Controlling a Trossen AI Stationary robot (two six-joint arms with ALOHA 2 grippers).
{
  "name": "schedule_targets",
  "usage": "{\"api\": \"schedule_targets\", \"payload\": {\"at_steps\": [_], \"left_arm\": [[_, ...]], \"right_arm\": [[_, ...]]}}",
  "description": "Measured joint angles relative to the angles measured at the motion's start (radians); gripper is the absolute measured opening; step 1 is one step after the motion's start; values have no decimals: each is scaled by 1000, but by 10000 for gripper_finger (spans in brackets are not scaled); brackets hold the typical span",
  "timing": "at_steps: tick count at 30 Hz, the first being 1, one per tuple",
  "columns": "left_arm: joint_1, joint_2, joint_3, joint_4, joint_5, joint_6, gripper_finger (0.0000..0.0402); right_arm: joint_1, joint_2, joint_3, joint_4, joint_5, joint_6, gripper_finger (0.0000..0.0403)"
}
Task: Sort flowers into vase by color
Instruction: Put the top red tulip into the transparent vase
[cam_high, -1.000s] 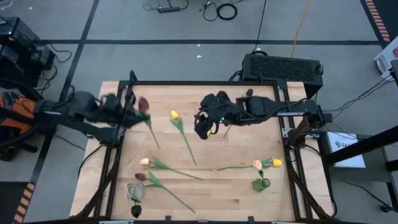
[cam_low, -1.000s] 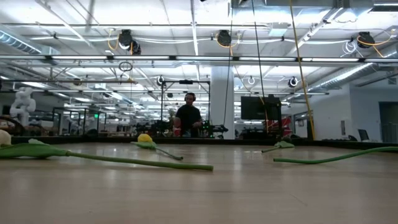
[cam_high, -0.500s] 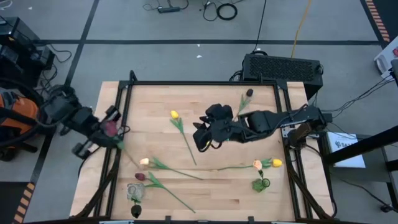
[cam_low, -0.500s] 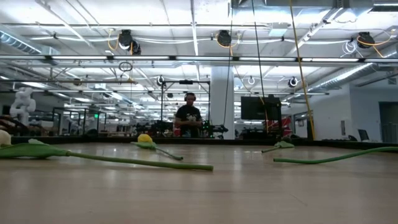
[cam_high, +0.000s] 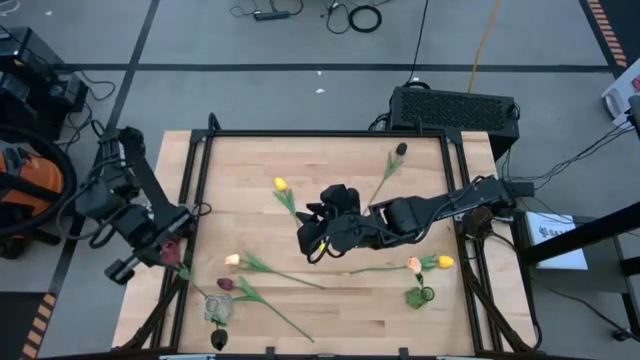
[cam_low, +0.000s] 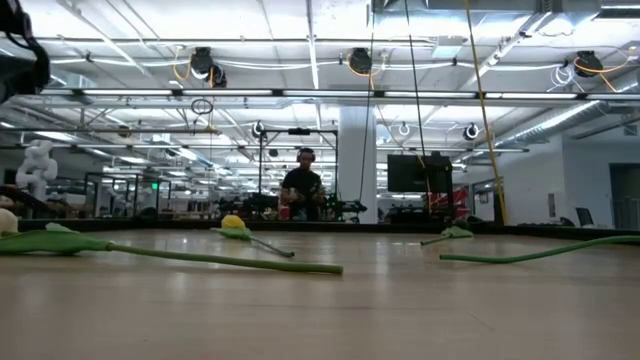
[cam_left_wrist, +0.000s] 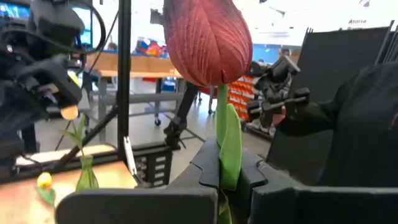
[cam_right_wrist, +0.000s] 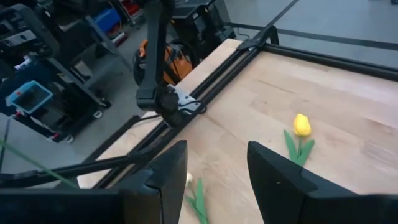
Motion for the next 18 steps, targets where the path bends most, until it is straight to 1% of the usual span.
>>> {"api": "schedule_targets", "payload": {"at_steps": [4, 18], "left_arm": [[-24, 14, 0, 19, -31, 16, 7], [-28, 91, 0, -8, -35, -25, 7]], "right_arm": [[0, -1, 0, 9, 3, -2, 160], [0, -1, 0, 41, 21, -3, 160]]}}
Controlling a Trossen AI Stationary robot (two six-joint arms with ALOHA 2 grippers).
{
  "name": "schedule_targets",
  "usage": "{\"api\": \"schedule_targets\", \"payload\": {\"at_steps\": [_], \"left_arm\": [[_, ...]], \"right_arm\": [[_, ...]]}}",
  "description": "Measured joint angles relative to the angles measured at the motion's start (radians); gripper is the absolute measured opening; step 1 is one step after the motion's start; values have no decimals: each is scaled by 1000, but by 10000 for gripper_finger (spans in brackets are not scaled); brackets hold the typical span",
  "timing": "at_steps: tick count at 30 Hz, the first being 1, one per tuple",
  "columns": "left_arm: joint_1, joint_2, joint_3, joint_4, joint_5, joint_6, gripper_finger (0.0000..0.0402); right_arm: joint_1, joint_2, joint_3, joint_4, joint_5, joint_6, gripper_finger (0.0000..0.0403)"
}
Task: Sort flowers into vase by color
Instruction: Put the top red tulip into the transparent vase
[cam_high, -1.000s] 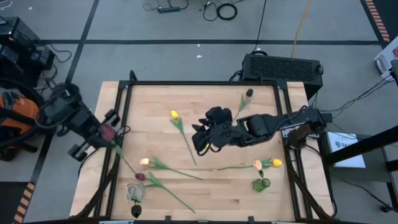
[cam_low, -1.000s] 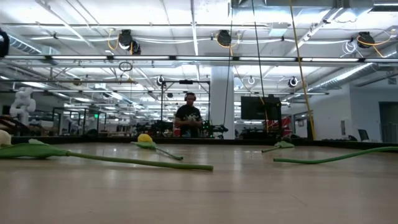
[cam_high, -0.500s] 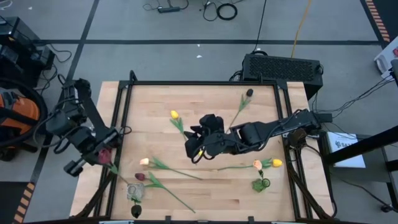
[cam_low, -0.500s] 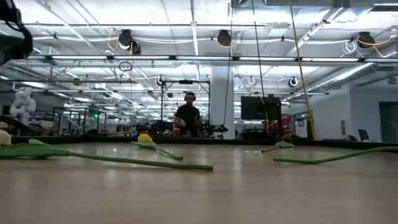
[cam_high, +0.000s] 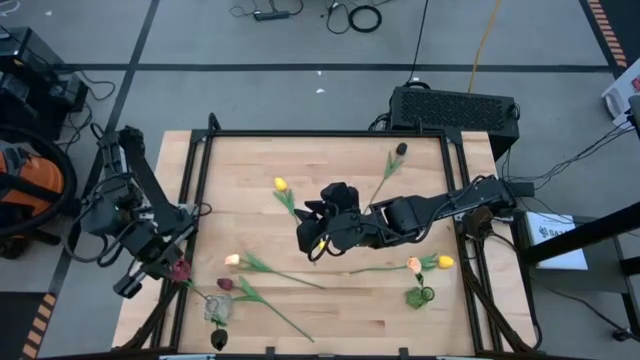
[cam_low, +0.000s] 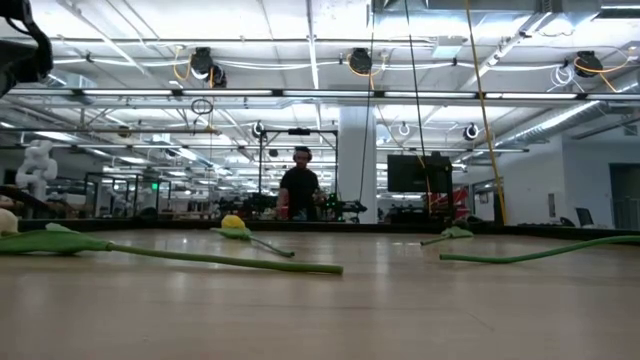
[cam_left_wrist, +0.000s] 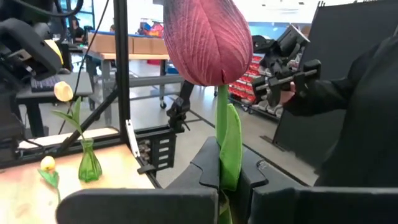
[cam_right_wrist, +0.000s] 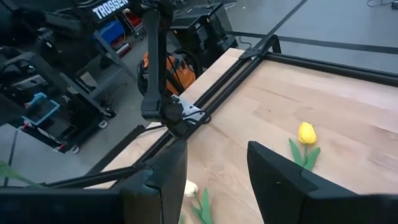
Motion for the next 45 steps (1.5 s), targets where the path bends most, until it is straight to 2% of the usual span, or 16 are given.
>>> {"api": "schedule_targets", "payload": {"at_steps": [10, 20, 26, 31, 37, 45], "left_arm": [[0, 12, -5, 1, 0, 7, 7], [0, -26, -200, 179, -5, 8, 8], [0, -69, -287, 262, -5, -12, 8], [0, -73, -291, 268, -5, -11, 8], [0, -70, -291, 258, -5, -8, 8], [0, -64, -291, 199, -5, -3, 8]], "right_arm": [[0, 0, 0, 23, 1, -5, 160], [0, 0, 0, 21, 0, -3, 160], [-4, 17, 1, -52, 2, 24, 160], [-23, 71, 0, -85, -18, 37, 160], [-55, 127, 0, -100, -114, 89, 160], [-61, 144, 0, -58, -136, 105, 160]]}}
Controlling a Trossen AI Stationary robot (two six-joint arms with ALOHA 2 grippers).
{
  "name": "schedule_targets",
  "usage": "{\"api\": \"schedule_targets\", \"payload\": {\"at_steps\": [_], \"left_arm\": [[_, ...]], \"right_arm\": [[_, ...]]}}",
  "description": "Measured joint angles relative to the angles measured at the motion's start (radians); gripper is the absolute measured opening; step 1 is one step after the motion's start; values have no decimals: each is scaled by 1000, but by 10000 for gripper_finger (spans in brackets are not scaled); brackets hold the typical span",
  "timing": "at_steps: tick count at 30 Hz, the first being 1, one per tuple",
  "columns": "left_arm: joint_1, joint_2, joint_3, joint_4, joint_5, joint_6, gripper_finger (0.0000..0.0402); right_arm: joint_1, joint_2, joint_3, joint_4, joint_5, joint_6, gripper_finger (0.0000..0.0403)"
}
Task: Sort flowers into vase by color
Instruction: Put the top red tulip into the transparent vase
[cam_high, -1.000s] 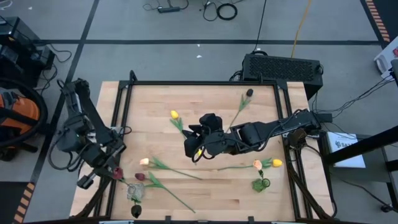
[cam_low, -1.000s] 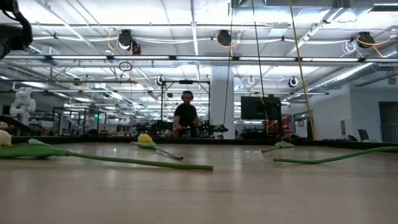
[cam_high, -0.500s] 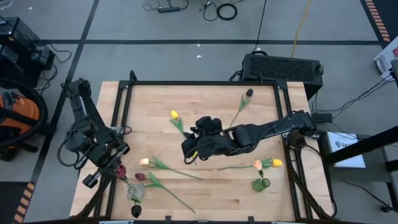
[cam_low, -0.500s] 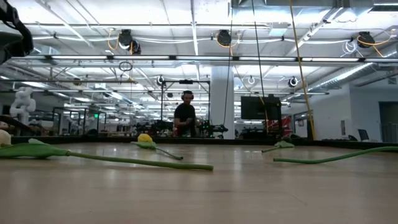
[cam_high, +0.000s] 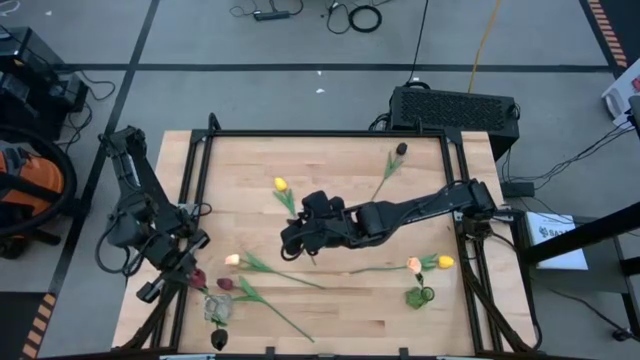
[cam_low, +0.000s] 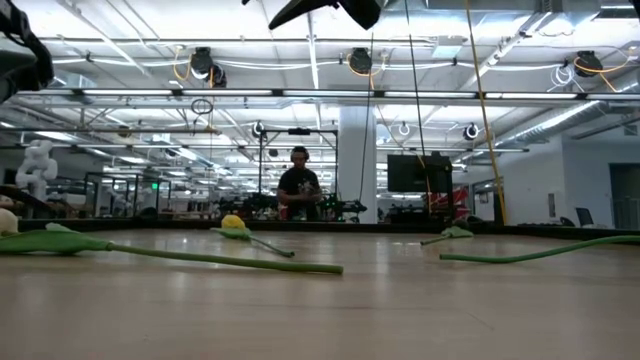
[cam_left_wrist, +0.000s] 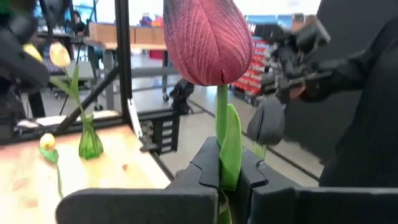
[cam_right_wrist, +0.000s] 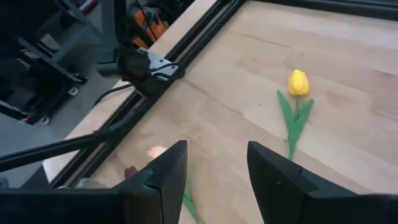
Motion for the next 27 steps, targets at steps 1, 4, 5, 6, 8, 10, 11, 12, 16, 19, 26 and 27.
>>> {"api": "schedule_targets", "payload": {"at_steps": [1, 4, 5, 6, 8, 10, 11, 12, 16, 19, 26, 27], "left_arm": [[0, 2, 0, -8, 0, -10, 8], [0, 4, 0, -23, 0, -46, 11], [0, 4, 0, -27, 0, -63, 13], [0, 4, 0, -33, 0, -71, 17], [0, 4, 0, -41, 0, -92, 23], [0, 5, 0, -53, 5, -95, 28], [0, 5, 0, -57, 11, -95, 29], [0, 5, 0, -62, 16, -95, 30], [0, 5, 0, -79, 18, -95, 32], [0, 5, 0, -78, 18, -94, 33], [0, 5, 0, -106, 17, -95, 33], [0, 5, 0, -111, 17, -95, 33]], "right_arm": [[1, 0, 0, 8, 0, -1, 160], [2, 0, 0, 31, 0, -7, 160], [2, 0, 0, 30, 0, -7, 160], [2, 0, 0, 29, 0, -5, 160], [2, 0, 0, 29, 0, -4, 160], [2, 0, 0, 30, 0, 0, 160], [2, 0, 0, 30, 0, 0, 160], [2, 0, 0, 31, 0, 0, 160], [2, 0, 0, 52, 0, -6, 160], [2, 0, 0, 44, 0, -8, 160], [-1, 7, -14, 22, 1, 9, 160], [-1, 7, -20, 22, 1, 19, 160]]}}
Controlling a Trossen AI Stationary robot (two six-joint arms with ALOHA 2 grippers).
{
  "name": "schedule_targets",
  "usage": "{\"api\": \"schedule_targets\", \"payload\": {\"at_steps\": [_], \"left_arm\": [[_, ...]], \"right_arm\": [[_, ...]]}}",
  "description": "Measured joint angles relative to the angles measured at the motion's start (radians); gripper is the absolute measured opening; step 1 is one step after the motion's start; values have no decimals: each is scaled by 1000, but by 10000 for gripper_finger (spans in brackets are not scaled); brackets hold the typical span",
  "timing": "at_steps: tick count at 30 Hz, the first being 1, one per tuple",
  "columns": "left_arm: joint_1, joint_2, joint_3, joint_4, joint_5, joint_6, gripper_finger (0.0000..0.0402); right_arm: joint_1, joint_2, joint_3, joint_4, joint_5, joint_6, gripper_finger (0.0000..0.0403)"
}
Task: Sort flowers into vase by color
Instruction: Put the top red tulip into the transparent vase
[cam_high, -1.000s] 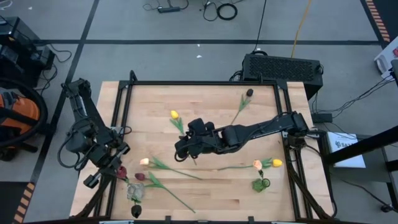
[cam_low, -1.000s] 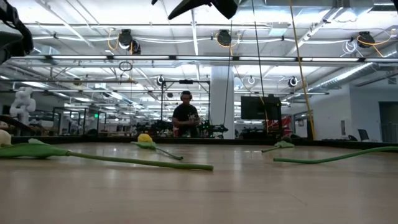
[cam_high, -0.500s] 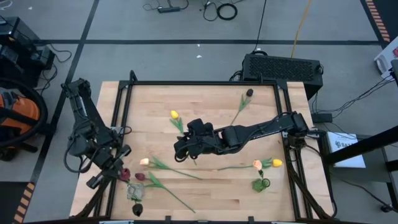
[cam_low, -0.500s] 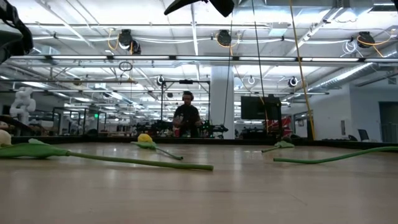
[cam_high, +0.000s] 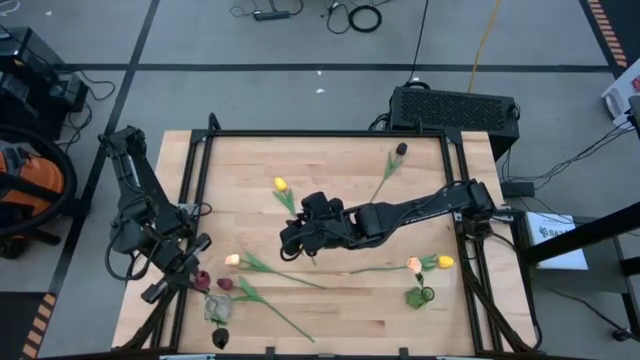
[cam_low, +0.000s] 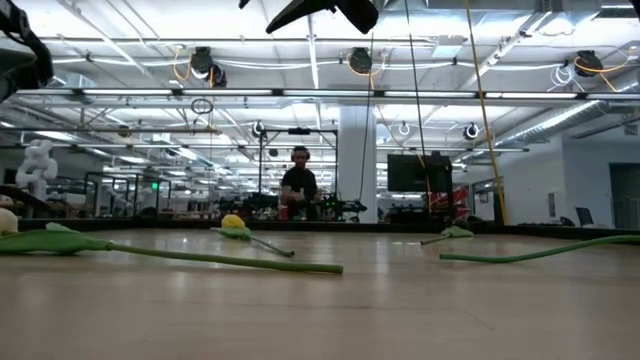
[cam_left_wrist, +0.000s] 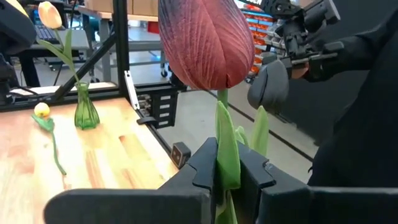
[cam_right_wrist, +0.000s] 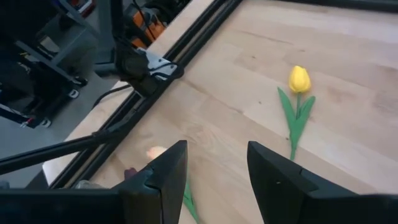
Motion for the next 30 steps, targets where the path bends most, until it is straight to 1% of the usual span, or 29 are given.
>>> {"api": "schedule_targets", "payload": {"at_steps": [6, 9, 13, 18, 21, 24, 30], "left_arm": [[0, 0, 0, -6, 0, -1, 34], [0, 0, 0, -7, 0, -10, 46], [0, 0, 0, -12, 0, -60, 85], [0, 0, 0, -30, 0, -60, 139], [0, 0, 0, -33, 0, -37, 160], [0, -1, 0, -33, 0, -26, 166], [0, -19, 16, -36, 0, -26, 167]], "right_arm": [[1, 0, -42, 4, -20, 55, 160], [2, 1, -56, 10, -28, 68, 160], [2, 1, -57, 39, -27, 58, 160], [2, 1, -57, 59, -23, 36, 160], [2, 1, -57, 59, -23, 34, 160], [2, 1, -57, 59, -23, 30, 160], [2, 1, -57, 59, -22, 22, 160]]}}
